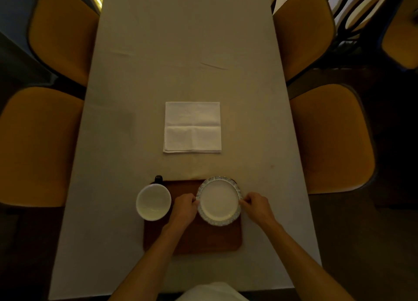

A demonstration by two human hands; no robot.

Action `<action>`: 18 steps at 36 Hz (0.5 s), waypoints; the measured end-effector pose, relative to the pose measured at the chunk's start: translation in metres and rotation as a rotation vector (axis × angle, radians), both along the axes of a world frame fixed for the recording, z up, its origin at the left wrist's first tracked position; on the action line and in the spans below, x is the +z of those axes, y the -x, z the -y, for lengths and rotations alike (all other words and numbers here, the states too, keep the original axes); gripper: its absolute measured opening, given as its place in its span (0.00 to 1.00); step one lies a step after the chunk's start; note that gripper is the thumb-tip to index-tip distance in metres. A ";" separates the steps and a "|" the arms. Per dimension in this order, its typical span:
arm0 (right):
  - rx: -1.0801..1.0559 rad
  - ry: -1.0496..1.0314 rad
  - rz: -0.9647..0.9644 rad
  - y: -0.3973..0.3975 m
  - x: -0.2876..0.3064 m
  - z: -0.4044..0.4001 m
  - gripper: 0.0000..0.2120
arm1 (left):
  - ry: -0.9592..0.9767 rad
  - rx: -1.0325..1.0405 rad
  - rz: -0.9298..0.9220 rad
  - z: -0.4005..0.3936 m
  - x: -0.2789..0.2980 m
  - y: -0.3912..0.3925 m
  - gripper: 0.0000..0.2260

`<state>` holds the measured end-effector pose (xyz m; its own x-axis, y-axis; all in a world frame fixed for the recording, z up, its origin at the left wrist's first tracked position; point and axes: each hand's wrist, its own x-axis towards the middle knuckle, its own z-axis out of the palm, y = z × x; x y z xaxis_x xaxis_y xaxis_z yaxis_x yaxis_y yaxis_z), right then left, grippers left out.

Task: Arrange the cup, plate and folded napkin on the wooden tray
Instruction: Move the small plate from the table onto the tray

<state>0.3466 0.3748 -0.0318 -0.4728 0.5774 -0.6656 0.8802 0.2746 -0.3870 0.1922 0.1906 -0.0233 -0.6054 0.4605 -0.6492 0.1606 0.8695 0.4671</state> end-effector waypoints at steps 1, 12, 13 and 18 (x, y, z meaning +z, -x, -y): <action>0.000 -0.004 0.000 0.000 0.000 0.000 0.12 | -0.001 -0.002 -0.001 -0.001 0.000 0.000 0.10; -0.012 -0.009 -0.034 0.004 0.002 -0.003 0.10 | -0.021 0.012 0.012 -0.002 0.001 0.000 0.11; -0.008 -0.008 -0.043 0.005 0.003 -0.003 0.09 | -0.024 0.010 0.009 -0.001 0.001 0.001 0.11; -0.012 -0.006 -0.083 0.000 0.004 0.000 0.10 | -0.027 0.019 -0.001 0.000 0.000 0.001 0.13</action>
<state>0.3462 0.3744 -0.0278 -0.5193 0.5876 -0.6205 0.8483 0.2668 -0.4573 0.1916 0.1909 -0.0234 -0.6149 0.4661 -0.6362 0.1441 0.8595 0.4904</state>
